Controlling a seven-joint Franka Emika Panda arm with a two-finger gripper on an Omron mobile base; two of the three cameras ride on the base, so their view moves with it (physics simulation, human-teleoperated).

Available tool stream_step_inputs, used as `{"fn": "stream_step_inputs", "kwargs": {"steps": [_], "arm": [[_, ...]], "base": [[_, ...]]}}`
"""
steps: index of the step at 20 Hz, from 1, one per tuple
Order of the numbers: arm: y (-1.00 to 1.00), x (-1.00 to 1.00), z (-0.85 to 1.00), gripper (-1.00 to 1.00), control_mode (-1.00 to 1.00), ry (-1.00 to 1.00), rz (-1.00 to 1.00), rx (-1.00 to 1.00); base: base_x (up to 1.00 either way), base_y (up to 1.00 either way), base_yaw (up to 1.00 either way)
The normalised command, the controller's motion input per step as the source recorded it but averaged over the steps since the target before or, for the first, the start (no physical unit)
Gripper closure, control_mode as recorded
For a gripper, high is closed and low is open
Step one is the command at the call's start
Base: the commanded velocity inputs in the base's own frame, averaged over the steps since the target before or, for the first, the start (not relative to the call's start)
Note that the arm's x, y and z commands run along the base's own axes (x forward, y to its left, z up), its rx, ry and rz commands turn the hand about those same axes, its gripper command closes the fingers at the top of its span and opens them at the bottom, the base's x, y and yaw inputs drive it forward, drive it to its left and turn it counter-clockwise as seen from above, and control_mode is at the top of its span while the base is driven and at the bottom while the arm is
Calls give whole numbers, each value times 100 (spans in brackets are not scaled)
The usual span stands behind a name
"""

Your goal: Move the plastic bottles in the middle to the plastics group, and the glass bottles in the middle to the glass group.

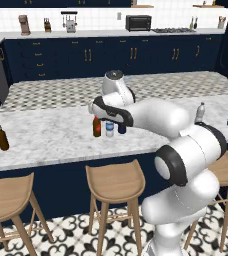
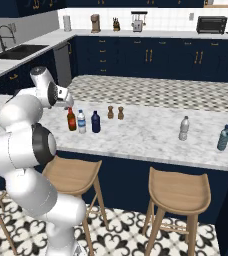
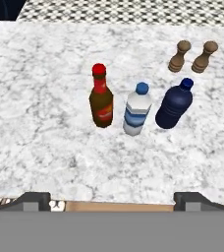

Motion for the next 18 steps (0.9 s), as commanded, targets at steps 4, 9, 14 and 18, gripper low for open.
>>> {"fn": "stream_step_inputs", "kwargs": {"steps": [4, 9, 14, 18], "arm": [[7, 24, -15, -100, -100, -5, -11, 0], [18, 21, -1, -100, -100, 1, -9, -2], [12, 20, 0, -100, -100, 11, -5, -1], [0, 26, 0, -100, -100, 20, 0, 0]], "base": [[0, 0, 0], [0, 0, 0], [0, 0, 0], [0, 0, 0]]}}
